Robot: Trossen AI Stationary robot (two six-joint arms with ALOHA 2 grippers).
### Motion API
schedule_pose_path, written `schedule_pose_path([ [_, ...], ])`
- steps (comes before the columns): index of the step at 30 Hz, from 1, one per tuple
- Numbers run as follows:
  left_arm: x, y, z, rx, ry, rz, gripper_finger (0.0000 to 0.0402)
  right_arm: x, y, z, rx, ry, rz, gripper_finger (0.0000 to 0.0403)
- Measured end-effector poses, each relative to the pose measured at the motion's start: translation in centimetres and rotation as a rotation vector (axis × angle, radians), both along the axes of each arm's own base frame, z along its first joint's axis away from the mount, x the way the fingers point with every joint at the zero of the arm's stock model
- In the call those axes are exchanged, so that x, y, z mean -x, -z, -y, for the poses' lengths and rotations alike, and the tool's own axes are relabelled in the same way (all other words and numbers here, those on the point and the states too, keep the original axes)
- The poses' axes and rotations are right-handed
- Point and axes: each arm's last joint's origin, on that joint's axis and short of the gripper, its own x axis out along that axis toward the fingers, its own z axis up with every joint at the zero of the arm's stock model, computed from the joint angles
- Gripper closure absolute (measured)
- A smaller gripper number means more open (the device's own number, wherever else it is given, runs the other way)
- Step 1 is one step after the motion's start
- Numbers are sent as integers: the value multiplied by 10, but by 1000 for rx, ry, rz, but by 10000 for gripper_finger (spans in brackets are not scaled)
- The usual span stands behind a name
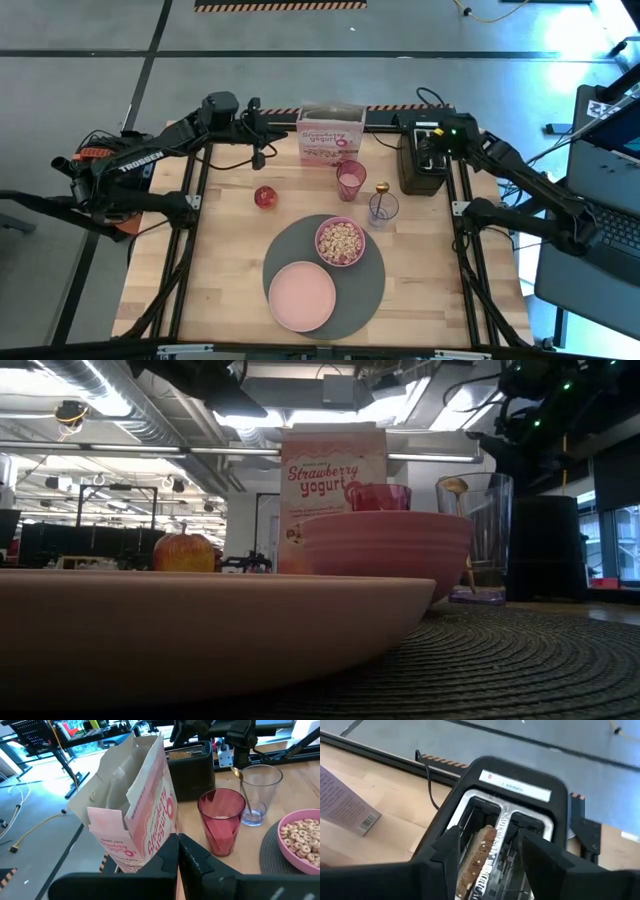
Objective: Arrange a breakfast setting
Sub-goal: Put the brown bread on the pink plate
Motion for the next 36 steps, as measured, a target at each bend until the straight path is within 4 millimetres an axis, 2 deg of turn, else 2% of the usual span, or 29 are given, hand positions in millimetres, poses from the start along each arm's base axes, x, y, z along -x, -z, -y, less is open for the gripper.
schedule_pose_path([
  [10,0,0,0,2,0,-2,401,-12,14,12,-86,25,-22,275],
  [28,0,1,0,-3,-20,-10,401,-17,20,15,-125,-24,-36,290],
  [31,0,1,0,-2,-20,-10,401,-17,20,15,-123,-20,-40,315],
  [36,0,1,-1,-2,-20,-10,401,-17,20,16,-107,-24,-50,385],
])
